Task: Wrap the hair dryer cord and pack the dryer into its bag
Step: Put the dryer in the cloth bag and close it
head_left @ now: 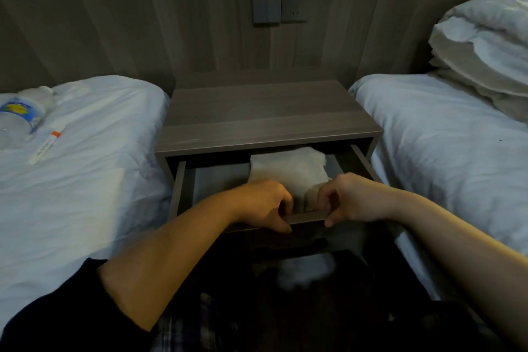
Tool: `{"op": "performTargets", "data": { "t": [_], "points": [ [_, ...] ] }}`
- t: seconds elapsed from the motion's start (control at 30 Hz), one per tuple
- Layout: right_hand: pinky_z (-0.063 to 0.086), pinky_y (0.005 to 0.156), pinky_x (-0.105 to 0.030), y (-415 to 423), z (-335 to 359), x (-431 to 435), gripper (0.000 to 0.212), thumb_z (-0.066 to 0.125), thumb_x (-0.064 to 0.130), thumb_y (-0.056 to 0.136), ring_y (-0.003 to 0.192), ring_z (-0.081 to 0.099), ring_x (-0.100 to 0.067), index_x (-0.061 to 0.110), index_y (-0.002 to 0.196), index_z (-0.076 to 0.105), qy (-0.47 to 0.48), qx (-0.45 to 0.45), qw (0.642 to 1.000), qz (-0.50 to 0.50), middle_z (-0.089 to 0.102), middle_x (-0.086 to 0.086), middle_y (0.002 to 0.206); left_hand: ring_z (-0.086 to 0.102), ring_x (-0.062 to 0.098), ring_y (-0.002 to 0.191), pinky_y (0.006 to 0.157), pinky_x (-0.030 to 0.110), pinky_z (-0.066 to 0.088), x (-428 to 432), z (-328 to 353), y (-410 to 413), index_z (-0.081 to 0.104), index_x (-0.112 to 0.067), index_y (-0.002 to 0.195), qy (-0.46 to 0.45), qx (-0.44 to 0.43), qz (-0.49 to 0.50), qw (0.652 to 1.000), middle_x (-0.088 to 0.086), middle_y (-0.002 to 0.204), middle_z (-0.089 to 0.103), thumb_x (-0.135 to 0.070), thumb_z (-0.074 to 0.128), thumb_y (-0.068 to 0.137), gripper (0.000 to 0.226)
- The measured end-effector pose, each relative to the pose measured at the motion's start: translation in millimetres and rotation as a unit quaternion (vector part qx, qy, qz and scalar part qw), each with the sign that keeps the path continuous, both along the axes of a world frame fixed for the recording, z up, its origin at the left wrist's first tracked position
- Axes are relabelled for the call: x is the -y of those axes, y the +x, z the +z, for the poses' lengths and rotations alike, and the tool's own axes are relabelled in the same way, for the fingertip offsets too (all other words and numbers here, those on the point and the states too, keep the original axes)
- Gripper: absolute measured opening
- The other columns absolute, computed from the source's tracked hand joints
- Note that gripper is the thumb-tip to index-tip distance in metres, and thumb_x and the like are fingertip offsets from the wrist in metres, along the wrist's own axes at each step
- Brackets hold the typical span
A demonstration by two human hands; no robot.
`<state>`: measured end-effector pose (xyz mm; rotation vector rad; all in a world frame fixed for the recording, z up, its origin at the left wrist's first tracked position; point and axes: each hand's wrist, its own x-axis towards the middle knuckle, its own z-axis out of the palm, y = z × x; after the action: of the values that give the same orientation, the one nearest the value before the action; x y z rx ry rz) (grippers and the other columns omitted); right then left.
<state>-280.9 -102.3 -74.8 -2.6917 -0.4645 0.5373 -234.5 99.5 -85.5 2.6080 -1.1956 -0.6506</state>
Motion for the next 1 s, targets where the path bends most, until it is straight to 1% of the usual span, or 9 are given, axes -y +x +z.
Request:
{"op": "performTargets", "data": {
  "t": [0.2, 0.33, 0.4, 0.53, 0.63, 0.77, 0.87, 0.93, 1.0],
  "points": [
    [0.04, 0.07, -0.018, 17, -10, 0, 0.015, 0.075, 0.026, 0.074, 0.076, 0.055, -0.002, 0.023, 0.087, 0.067, -0.039, 0.102, 0.993, -0.042, 0.058, 0.013, 0.079, 0.058, 0.016, 0.092, 0.075, 0.028, 0.046, -2, -2, 11, 0.066, -0.02, 0.102, -0.025, 0.06, 0.067, 0.996, 0.002, 0.106, 0.064, -0.038, 0.067, 0.079, 0.029],
    [0.042, 0.096, -0.033, 32, -21, 2, 0.048, 0.075, 0.033, 0.071, 0.116, 0.046, -0.019, 0.02, 0.115, 0.06, -0.046, 0.233, 0.969, -0.071, 0.052, -0.001, 0.121, 0.038, 0.02, 0.128, 0.102, 0.034, 0.035, -4, -13, 28, 0.053, -0.022, 0.125, -0.042, 0.253, 0.078, 0.963, 0.001, 0.138, 0.045, -0.047, 0.064, 0.077, 0.056],
    [0.031, 0.11, -0.042, 44, -24, 2, 0.07, 0.073, 0.038, 0.071, 0.132, 0.031, -0.026, 0.018, 0.133, 0.045, -0.081, 0.273, 0.956, -0.077, 0.036, -0.008, 0.142, 0.02, 0.024, 0.141, 0.113, 0.043, 0.02, -4, -18, 38, 0.035, -0.022, 0.14, -0.016, 0.31, 0.1, 0.945, 0.004, 0.151, 0.028, -0.051, 0.061, 0.077, 0.074],
    [0.007, 0.117, -0.047, 79, -25, 2, 0.093, 0.067, 0.047, 0.075, 0.146, 0.007, -0.027, 0.02, 0.147, 0.016, -0.105, 0.236, 0.961, -0.102, 0.014, -0.008, 0.157, -0.001, 0.028, 0.147, 0.117, 0.052, 0.002, 5, -24, 71, 0.006, -0.024, 0.148, 0.036, 0.276, 0.164, 0.946, 0.006, 0.159, 0.008, -0.059, 0.058, 0.076, 0.096],
    [0.008, 0.117, -0.051, 103, -30, 4, 0.097, 0.065, 0.053, 0.074, 0.145, 0.012, -0.026, 0.018, 0.148, 0.013, -0.126, 0.195, 0.966, -0.113, 0.016, -0.008, 0.157, -0.002, 0.03, 0.146, 0.118, 0.047, 0.001, 6, -25, 94, 0.003, -0.027, 0.149, 0.047, 0.253, 0.195, 0.946, 0.007, 0.16, 0.004, -0.062, 0.056, 0.076, 0.097],
    [0.025, 0.112, -0.047, 111, -46, 7, 0.082, 0.067, 0.054, 0.072, 0.13, 0.037, -0.027, 0.021, 0.14, 0.035, -0.107, 0.295, 0.937, -0.152, 0.043, -0.006, 0.142, 0.009, 0.03, 0.146, 0.118, 0.041, 0.012, 2, -35, 105, 0.012, -0.025, 0.148, 0.011, 0.272, 0.219, 0.937, 0.009, 0.159, 0.012, -0.064, 0.05, 0.08, 0.087],
    [0.034, 0.102, -0.045, 115, -61, 3, 0.067, 0.07, 0.045, 0.071, 0.115, 0.051, -0.031, 0.017, 0.129, 0.05, -0.094, 0.368, 0.909, -0.173, 0.057, -0.008, 0.125, 0.032, 0.033, 0.138, 0.113, 0.041, 0.026, 2, -49, 105, 0.033, -0.021, 0.143, -0.035, 0.35, 0.225, 0.909, 0.014, 0.15, 0.037, -0.057, 0.056, 0.08, 0.076],
    [0.04, 0.097, -0.046, 118, -68, -4, 0.058, 0.074, 0.039, 0.068, 0.105, 0.056, -0.032, 0.015, 0.118, 0.057, -0.096, 0.393, 0.896, -0.182, 0.062, -0.01, 0.112, 0.053, 0.035, 0.122, 0.102, 0.042, 0.042, 2, -56, 106, 0.053, -0.019, 0.13, -0.054, 0.391, 0.232, 0.889, 0.015, 0.132, 0.058, -0.054, 0.068, 0.07, 0.071],
    [0.045, 0.091, -0.046, 121, -70, -5, 0.054, 0.078, 0.038, 0.064, 0.097, 0.06, -0.031, 0.014, 0.11, 0.06, -0.112, 0.409, 0.885, -0.191, 0.065, -0.009, 0.103, 0.06, 0.034, 0.113, 0.095, 0.043, 0.048, 3, -60, 109, 0.059, -0.019, 0.124, -0.055, 0.409, 0.238, 0.879, 0.014, 0.122, 0.064, -0.053, 0.073, 0.065, 0.069]
  ]
}}
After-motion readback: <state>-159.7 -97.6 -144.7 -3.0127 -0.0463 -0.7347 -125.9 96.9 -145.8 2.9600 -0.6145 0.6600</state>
